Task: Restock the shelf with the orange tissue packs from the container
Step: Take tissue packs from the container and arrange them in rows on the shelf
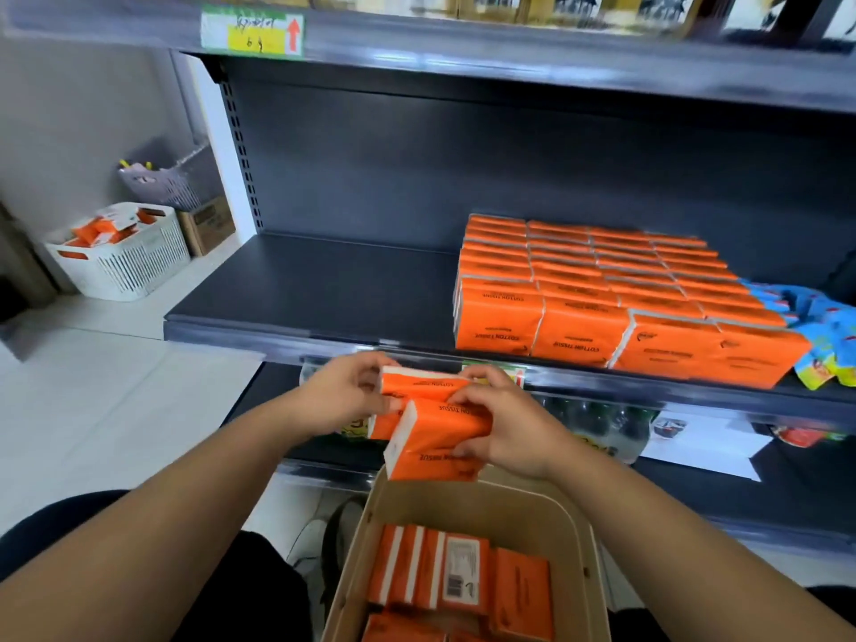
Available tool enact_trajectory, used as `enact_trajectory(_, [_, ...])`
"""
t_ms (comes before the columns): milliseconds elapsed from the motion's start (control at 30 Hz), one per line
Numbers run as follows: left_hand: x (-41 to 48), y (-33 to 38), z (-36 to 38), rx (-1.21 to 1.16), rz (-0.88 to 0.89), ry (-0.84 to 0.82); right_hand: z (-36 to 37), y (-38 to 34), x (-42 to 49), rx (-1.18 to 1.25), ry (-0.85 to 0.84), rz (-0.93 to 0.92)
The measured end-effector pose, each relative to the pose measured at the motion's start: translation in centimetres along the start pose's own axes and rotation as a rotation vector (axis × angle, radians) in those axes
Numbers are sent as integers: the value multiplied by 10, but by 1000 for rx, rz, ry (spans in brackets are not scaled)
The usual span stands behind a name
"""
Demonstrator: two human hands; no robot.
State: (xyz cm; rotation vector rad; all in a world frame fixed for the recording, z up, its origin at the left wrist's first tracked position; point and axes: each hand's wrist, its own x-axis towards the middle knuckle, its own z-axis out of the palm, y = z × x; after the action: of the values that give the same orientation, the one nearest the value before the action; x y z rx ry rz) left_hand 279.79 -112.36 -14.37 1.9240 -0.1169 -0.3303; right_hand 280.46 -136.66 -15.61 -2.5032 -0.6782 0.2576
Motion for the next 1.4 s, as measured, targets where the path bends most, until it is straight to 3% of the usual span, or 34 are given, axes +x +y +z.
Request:
enact_trajectory(300, [32, 37, -76, -12, 195, 266, -61, -54, 75, 10, 233, -118])
enact_trajectory(733, [185, 0, -108, -176, 108, 528, -88, -38, 232, -362, 166, 3])
enact_trajectory(1133, [260, 2, -111, -75, -4, 504, -82, 1, 299, -442, 228, 122])
enact_trajectory(1267, [278, 29, -98, -508, 21, 355, -99, 10, 317, -441, 255, 166])
enact_trajectory(1400, [292, 44, -85, -609, 32, 278, -106, 25, 327, -430, 255, 242])
